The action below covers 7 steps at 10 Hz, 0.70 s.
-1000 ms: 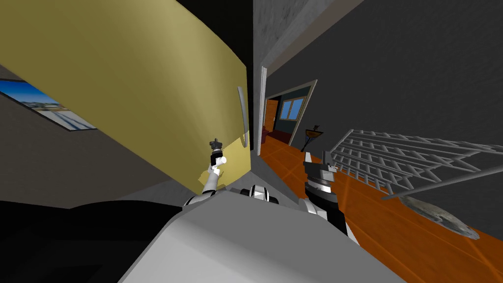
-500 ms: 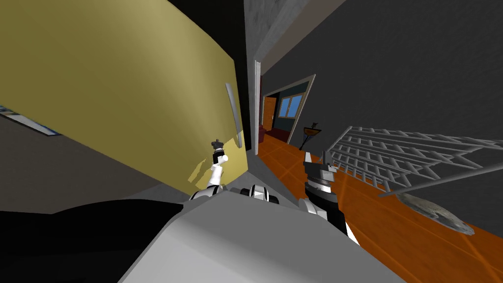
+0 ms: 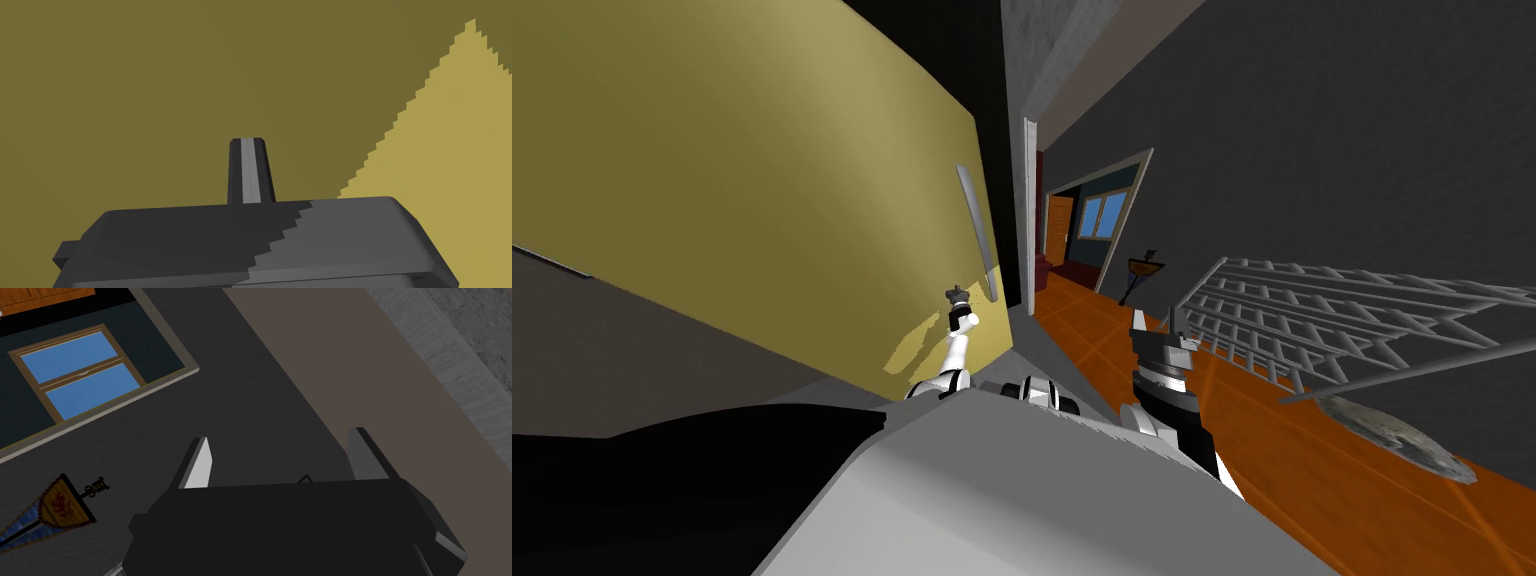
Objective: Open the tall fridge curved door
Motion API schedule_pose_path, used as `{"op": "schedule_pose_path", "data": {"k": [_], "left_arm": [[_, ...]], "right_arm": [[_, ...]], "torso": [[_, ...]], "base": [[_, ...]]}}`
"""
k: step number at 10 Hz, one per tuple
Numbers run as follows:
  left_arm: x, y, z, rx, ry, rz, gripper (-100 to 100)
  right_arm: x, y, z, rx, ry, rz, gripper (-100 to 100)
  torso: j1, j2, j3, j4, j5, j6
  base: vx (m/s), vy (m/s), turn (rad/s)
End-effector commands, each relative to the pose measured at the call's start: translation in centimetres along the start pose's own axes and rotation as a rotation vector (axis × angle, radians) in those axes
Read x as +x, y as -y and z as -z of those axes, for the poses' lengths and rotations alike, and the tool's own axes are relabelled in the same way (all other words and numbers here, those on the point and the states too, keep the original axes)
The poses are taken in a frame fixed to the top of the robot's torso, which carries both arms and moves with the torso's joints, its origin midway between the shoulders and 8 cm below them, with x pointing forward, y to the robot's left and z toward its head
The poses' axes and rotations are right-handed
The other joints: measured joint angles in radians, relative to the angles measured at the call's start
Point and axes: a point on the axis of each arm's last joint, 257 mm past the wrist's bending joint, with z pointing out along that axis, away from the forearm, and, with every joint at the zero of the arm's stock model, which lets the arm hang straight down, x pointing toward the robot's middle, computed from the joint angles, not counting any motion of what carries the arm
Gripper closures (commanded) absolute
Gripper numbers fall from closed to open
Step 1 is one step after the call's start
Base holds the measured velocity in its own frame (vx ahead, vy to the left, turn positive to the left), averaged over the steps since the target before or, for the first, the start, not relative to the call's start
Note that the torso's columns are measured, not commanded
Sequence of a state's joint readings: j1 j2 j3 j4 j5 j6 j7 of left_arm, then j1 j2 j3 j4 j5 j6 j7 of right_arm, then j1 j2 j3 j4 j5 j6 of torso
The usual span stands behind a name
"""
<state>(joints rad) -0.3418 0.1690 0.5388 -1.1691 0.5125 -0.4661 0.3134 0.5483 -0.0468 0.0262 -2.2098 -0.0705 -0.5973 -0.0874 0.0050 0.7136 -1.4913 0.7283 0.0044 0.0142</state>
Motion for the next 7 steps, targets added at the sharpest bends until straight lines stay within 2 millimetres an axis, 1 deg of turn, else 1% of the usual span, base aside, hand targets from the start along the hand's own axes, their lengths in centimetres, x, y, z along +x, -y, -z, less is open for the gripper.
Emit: {"op": "schedule_pose_path", "data": {"k": [1, 2, 4, 5, 6, 7], "left_arm": [[-0.7, -3.1, 0.5, -0.044, 0.059, 0.068, -100], [-0.9, -4.2, 0.8, -0.057, 0.084, 0.098, -100], [-1.2, -6.9, 1.9, -0.088, 0.130, 0.158, -100], [-1.1, -8.3, 2.7, -0.106, 0.151, 0.186, -100], [-1.1, -8.4, 2.8, -0.107, 0.152, 0.188, -100], [-0.9, -9.9, 3.7, -0.126, 0.172, 0.216, -100]], "right_arm": [[0.0, 0.0, 0.0, 0.000, 0.000, 0.000, 0], [0.0, 0.0, 0.0, 0.000, 0.000, 0.000, 0], [0.0, 0.0, 0.0, 0.000, 0.000, 0.000, 0], [0.0, 0.0, 0.0, 0.000, 0.000, 0.000, 0], [0.0, 0.0, 0.0, 0.000, 0.000, 0.000, 0], [0.0, 0.0, 0.0, 0.000, 0.000, 0.000, 0]], "torso": [[0.000, 0.003, 0.002, 0.001, 0.000, -0.002], [0.000, 0.004, 0.003, 0.001, 0.000, -0.002], [-0.003, 0.018, 0.011, 0.007, -0.004, -0.013], [-0.003, 0.024, 0.015, 0.008, -0.003, -0.011], [-0.005, 0.021, 0.014, 0.006, -0.001, -0.003], [-0.007, 0.016, 0.011, 0.003, 0.000, 0.000]], "base": [[0.051, -0.124, 0.020], [0.067, -0.142, -0.048], [0.086, -0.108, 0.017], [0.044, -0.072, 0.109], [0.011, -0.031, 0.006], [-0.008, -0.015, 0.023]]}}
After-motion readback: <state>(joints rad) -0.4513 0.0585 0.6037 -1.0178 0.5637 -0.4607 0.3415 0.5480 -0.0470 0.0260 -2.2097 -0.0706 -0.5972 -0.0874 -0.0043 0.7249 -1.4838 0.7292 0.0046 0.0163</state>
